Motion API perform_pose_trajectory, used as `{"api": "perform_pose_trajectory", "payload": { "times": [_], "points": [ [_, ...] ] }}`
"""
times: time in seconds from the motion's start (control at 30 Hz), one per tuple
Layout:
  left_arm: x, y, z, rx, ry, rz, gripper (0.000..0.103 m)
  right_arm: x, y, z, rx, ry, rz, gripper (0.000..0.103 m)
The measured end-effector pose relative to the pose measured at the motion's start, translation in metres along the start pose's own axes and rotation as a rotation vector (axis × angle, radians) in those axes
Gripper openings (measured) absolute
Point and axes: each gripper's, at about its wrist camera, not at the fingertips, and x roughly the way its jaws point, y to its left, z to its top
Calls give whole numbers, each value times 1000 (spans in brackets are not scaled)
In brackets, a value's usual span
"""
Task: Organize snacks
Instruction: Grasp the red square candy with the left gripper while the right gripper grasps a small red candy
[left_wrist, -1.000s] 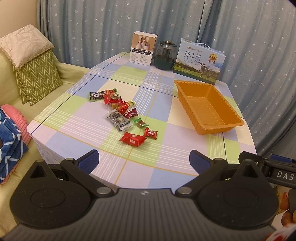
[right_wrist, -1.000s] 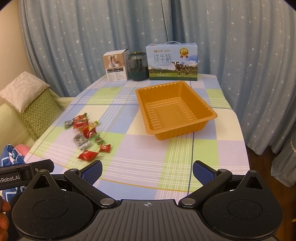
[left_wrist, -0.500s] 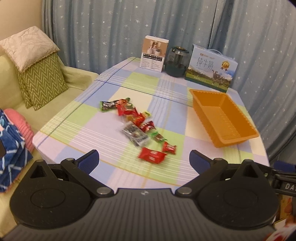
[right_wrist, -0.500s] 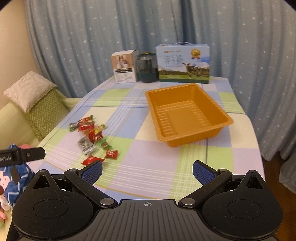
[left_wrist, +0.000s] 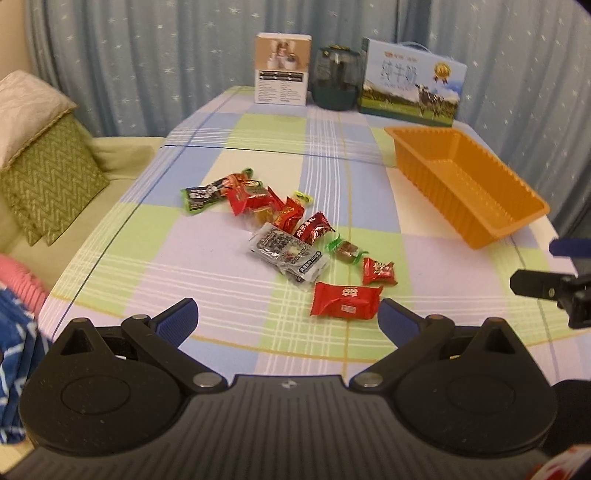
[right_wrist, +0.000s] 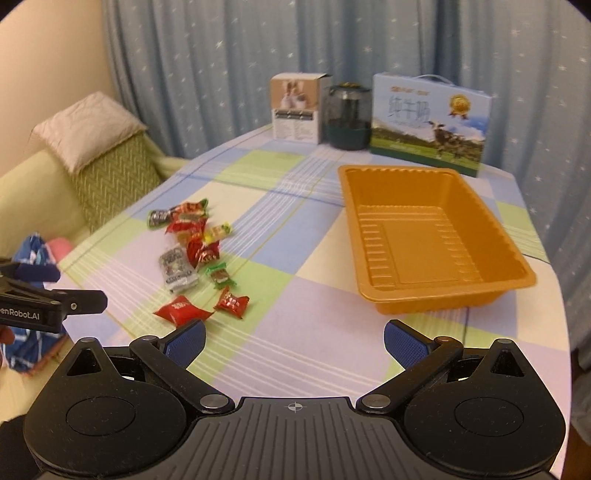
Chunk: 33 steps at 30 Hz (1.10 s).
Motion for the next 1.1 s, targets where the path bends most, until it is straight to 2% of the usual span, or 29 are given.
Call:
{"api": "perform_pose_trajectory", "payload": {
  "times": [0.1,0.2,0.23,0.3,0.5,0.6,0.7,0.87,1.0,1.07,1.1],
  "points": [
    [18,2,0,31,7,-41,102,16,-7,2,13,16,39,102],
    [34,2,0,66,6,-95,97,32,-12,7,1,36,65,101],
    [38,2,0,84,1,-113,96,38,-13,10,-9,44,77,94],
    [47,-1,1,124,-11,-142,93,49,-14,13,-24,65,103,87],
    [72,-11,3,273,-3,-184,85,77,-15,13,-18,122,206,84],
    [81,-16,2,336,14,-196,79,87,-14,14,-26,148,226,83],
    [86,-23,0,410,23,-210,68,94,-11,15,-67,158,217,83],
    [93,-35,-3,515,30,-246,58,103,-10,13,-86,165,237,83],
    [102,-36,0,508,61,-285,46,108,-9,12,-94,165,248,83],
    [103,-35,2,491,69,-285,33,108,-7,11,-92,157,258,82],
    [103,-34,3,482,75,-281,30,108,-6,11,-91,154,264,81]
  ]
}}
